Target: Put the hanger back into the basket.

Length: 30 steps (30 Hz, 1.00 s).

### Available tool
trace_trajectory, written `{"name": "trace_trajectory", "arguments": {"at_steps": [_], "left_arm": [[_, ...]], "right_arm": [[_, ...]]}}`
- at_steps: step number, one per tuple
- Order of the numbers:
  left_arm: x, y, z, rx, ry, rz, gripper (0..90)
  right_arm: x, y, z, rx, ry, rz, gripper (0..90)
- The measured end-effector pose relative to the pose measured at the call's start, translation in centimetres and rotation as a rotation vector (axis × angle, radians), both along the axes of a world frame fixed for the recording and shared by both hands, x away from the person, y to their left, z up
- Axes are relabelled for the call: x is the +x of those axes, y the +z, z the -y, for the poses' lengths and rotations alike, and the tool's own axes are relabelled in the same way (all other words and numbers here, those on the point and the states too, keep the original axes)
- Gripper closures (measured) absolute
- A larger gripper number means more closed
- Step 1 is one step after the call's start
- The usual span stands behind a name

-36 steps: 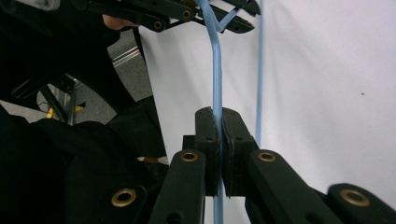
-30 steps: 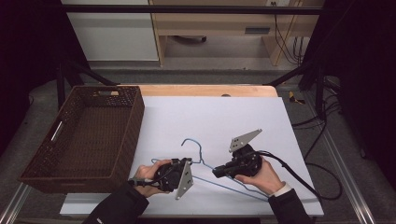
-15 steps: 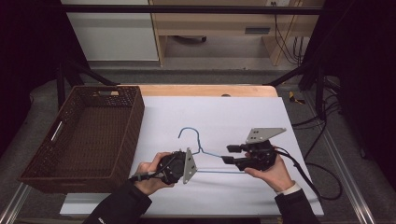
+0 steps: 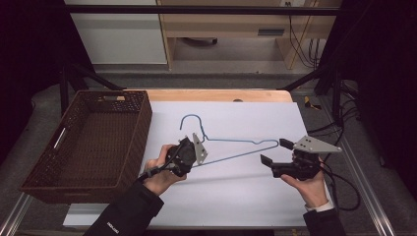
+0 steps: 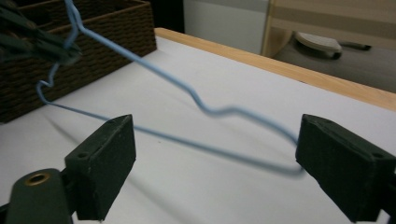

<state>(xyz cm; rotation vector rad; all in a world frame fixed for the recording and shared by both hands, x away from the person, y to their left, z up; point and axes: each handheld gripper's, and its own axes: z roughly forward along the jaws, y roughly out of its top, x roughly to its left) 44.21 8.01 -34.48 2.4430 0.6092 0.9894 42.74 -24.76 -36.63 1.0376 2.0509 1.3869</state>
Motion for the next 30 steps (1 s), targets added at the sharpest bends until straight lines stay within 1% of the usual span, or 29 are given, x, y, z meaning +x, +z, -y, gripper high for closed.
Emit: {"name": "trace_trajectory", "arguments": {"at_steps": [1, 2, 3, 5, 6, 7, 8, 9, 10, 12, 13, 15, 17, 20, 21, 22, 23, 24, 25, 26, 29, 30], "left_arm": [[0.4, 0.5, -0.1, -0.003, 0.016, -0.007, 87.1], [0.7, 0.7, -0.1, -0.008, 0.018, -0.02, 87.1], [0.7, 0.7, -0.1, -0.008, 0.018, -0.02, 87.1], [1.1, 1.3, -0.3, -0.015, 0.024, -0.043, 87.2], [1.5, 1.9, -0.6, -0.03, 0.029, -0.067, 87.1], [1.5, 1.9, -0.6, -0.03, 0.029, -0.067, 87.1], [1.6, 2.2, -0.7, -0.03, 0.032, -0.077, 87.1], [1.9, 2.8, -1.1, -0.055, 0.042, -0.096, 87.1], [2.1, 3.2, -1.3, -0.059, 0.053, -0.104, 87.1], [2.3, 4.1, -1.8, -0.067, 0.069, -0.111, 87.1], [2.5, 4.7, -2.1, -0.056, 0.08, -0.114, 87.1], [2.7, 5.7, -2.8, -0.073, 0.101, -0.108, 87.1], [2.9, 6.8, -3.5, -0.087, 0.125, -0.092, 87.1], [3.0, 8.1, -4.5, -0.09, 0.157, -0.066, 87.1], [3.0, 8.1, -4.5, -0.09, 0.157, -0.066, 87.1], [3.1, 8.5, -4.9, -0.09, 0.165, -0.061, 87.1], [3.3, 9.1, -5.8, -0.094, 0.19, -0.052, 87.1], [3.3, 9.3, -6.2, -0.099, 0.195, -0.053, 87.1], [3.4, 9.6, -6.8, -0.108, 0.212, -0.056, 87.1], [3.4, 9.6, -6.8, -0.108, 0.212, -0.056, 87.1], [3.6, 10.2, -8.5, -0.119, 0.245, -0.047, 87.1], [3.6, 10.4, -9.6, -0.141, 0.264, -0.04, 87.1]], "right_arm": [[-0.2, -0.4, 0.5, -0.003, -0.028, 0.003, 10.8], [-0.2, -0.6, 0.7, -0.004, -0.037, 0.003, 10.7], [-0.2, -0.6, 0.7, -0.004, -0.037, 0.003, 10.7], [-0.5, -1.2, 1.2, 0.001, -0.051, -0.011, 10.6], [-0.6, -1.6, 1.5, 0.0, -0.058, -0.02, 10.4], [-0.7, -1.9, 1.6, 0.003, -0.061, -0.03, 10.3], [-0.7, -1.9, 1.6, 0.003, -0.061, -0.03, 10.3], [-0.8, -2.4, 1.8, -0.003, -0.071, -0.039, 9.9], [-0.8, -2.6, 1.9, -0.011, -0.074, -0.046, 9.7], [-0.9, -3.1, 2.1, -0.011, -0.076, -0.057, 9.7], [-0.9, -3.3, 2.1, -0.013, -0.08, -0.061, 9.4], [-0.9, -3.6, 2.3, -0.008, -0.088, -0.066, 9.2], [-0.9, -3.8, 2.4, -0.016, -0.098, -0.066, 8.5], [-0.9, -4.0, 2.4, -0.02, -0.108, -0.064, 7.7], [-0.9, -4.0, 2.4, -0.02, -0.108, -0.064, 7.7], [-0.9, -4.1, 2.4, -0.024, -0.115, -0.06, 7.6], [-0.9, -4.2, 2.4, -0.036, -0.123, -0.054, 6.7], [-0.9, -4.2, 2.4, -0.04, -0.125, -0.051, 6.5], [-0.9, -4.2, 2.4, -0.042, -0.127, -0.047, 6.3], [-0.9, -4.3, 2.4, -0.04, -0.127, -0.048, 5.8], [-0.9, -4.3, 2.4, -0.046, -0.131, -0.041, 6.0], [-0.9, -4.3, 2.4, -0.042, -0.131, -0.041, 6.0]]}}
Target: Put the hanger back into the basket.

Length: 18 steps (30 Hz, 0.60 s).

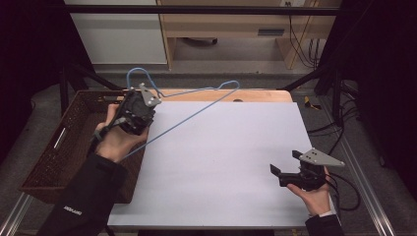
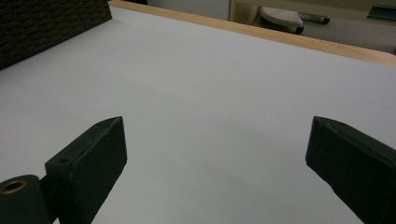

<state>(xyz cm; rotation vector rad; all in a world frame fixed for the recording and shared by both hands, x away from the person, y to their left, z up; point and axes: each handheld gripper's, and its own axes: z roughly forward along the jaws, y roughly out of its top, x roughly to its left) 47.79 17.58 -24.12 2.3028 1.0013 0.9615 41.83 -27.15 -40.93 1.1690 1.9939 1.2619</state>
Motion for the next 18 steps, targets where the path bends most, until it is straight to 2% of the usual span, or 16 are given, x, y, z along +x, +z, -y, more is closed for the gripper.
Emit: {"name": "trace_trajectory", "arguments": {"at_steps": [2, 7, 8, 14, 16, 17, 18], "left_arm": [[0.0, 0.1, -0.4, -0.008, 0.008, 0.0, 87.1], [-0.1, 0.4, -4.0, -0.023, 0.078, 0.014, 87.1], [-0.1, 0.4, -4.0, -0.023, 0.078, 0.014, 87.1], [0.2, 0.1, -7.6, 0.0, 0.154, 0.009, 87.1], [0.3, 0.0, -8.0, 0.002, 0.165, 0.008, 87.1], [0.4, -0.3, -9.1, 0.007, 0.192, 0.005, 87.1], [0.4, -0.3, -9.1, 0.007, 0.192, 0.005, 87.1]], "right_arm": [[0.0, 0.0, 0.0, 0.001, -0.002, -0.002, 6.0], [0.1, -0.3, 0.0, -0.003, -0.001, -0.011, 6.1], [0.1, -0.3, 0.0, -0.003, -0.002, -0.012, 6.1], [0.1, -0.3, 0.0, -0.008, -0.002, -0.008, 6.4], [0.1, -0.3, 0.0, -0.007, -0.001, -0.009, 6.4], [0.1, -0.3, 0.0, -0.008, 0.0, -0.01, 6.4], [0.1, -0.3, 0.0, -0.007, 0.0, -0.009, 6.4]]}}
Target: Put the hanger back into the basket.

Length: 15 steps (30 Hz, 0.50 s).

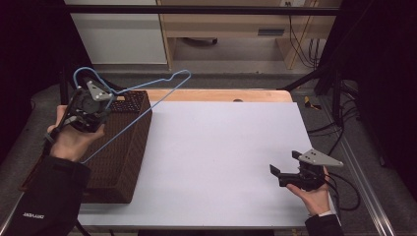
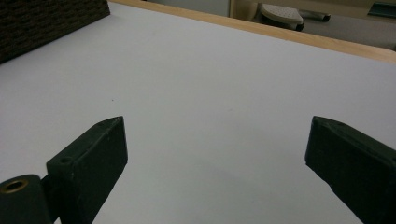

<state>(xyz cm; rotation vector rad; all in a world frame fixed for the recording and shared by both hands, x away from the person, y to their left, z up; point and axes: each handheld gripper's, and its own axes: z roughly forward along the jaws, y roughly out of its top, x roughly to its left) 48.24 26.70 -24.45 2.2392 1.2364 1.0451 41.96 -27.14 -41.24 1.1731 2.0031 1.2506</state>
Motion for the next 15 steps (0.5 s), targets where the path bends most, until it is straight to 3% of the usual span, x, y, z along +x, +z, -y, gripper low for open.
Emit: {"name": "trace_trajectory", "arguments": {"at_steps": [5, 10, 15], "left_arm": [[0.3, -0.6, -2.9, 0.034, 0.06, -0.015, 87.1], [0.5, -1.2, -4.8, 0.002, 0.107, -0.006, 87.1], [0.8, -2.3, -6.5, 0.007, 0.159, -0.025, 87.1]], "right_arm": [[0.0, 0.0, 0.0, -0.005, 0.002, -0.003, 6.3], [0.0, 0.0, 0.0, -0.005, 0.002, -0.002, 6.2], [0.1, -0.1, -0.1, -0.007, 0.003, -0.005, 6.0]]}}
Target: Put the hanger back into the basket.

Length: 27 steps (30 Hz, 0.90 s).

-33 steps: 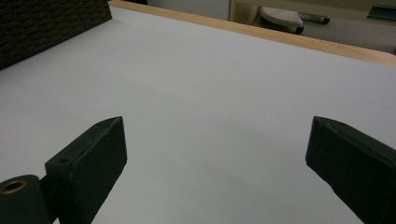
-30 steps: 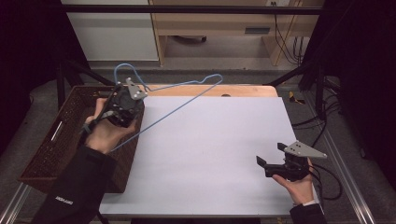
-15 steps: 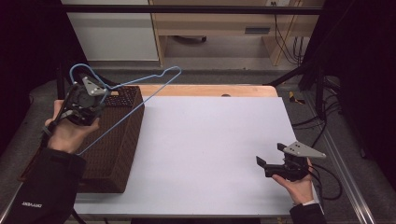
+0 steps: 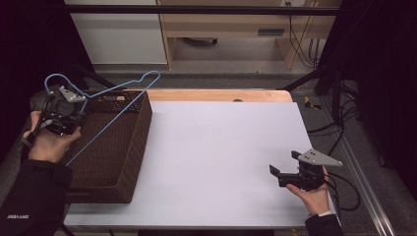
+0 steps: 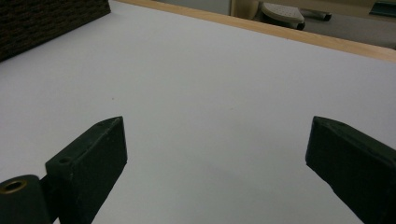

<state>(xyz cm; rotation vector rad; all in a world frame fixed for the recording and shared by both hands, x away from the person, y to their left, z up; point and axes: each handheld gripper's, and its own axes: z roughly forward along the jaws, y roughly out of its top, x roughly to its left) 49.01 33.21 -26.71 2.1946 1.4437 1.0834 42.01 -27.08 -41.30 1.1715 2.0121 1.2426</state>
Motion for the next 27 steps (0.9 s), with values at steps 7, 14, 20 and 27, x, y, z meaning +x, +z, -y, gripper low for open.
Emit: {"name": "trace_trajectory", "arguments": {"at_steps": [7, 14, 20, 27], "left_arm": [[0.1, -1.8, -1.8, 0.031, 0.055, -0.017, 87.1], [0.3, -3.8, -3.1, 0.059, 0.084, -0.049, 87.1], [0.4, -6.1, -3.8, 0.075, 0.098, -0.09, 87.1], [0.9, -8.8, -3.8, 0.066, 0.094, -0.141, 87.0]], "right_arm": [[0.0, 0.0, 0.0, 0.002, 0.003, 0.0, 6.0], [0.0, 0.0, -0.1, 0.002, 0.004, -0.002, 6.0], [0.0, 0.0, -0.1, 0.002, 0.004, -0.003, 6.0], [0.1, -0.1, -0.1, -0.005, 0.005, -0.001, 6.0]]}}
